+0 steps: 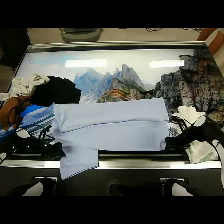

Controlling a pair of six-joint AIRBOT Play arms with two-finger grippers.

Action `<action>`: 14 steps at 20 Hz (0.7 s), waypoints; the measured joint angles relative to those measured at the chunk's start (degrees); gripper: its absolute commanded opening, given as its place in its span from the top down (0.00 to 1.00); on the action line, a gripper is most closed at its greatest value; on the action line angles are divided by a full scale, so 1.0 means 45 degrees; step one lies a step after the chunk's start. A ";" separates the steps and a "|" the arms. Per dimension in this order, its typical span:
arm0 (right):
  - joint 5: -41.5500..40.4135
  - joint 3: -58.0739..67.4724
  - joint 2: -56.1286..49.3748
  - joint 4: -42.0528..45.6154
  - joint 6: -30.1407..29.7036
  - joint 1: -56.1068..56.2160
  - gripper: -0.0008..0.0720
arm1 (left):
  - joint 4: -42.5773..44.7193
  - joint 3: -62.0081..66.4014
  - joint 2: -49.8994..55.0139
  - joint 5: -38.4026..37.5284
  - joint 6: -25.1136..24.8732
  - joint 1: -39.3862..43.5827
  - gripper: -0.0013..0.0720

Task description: Fold the shirts.

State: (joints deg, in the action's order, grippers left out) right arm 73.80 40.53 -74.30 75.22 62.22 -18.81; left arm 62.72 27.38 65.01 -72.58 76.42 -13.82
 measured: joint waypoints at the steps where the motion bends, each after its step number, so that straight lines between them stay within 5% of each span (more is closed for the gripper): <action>1: -0.0005 0.0000 0.0015 0.0000 -0.0058 0.0005 0.92 | 0.0034 0.0097 -0.0029 0.0117 -0.0034 0.0005 0.94; 9: -0.0058 0.2331 0.0573 0.0015 -0.1457 0.0073 0.92 | 0.0121 0.3240 -0.1341 0.0214 0.0359 0.0005 0.95; 14: -0.0034 0.5804 -0.1059 0.0301 -0.1443 0.1083 0.92 | -0.0019 0.5765 -0.0141 0.0816 0.0899 0.0019 0.95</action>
State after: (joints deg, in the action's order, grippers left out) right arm 73.65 66.65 -79.07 76.58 55.72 -13.93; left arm 62.63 53.32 64.38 -68.90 80.47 -13.74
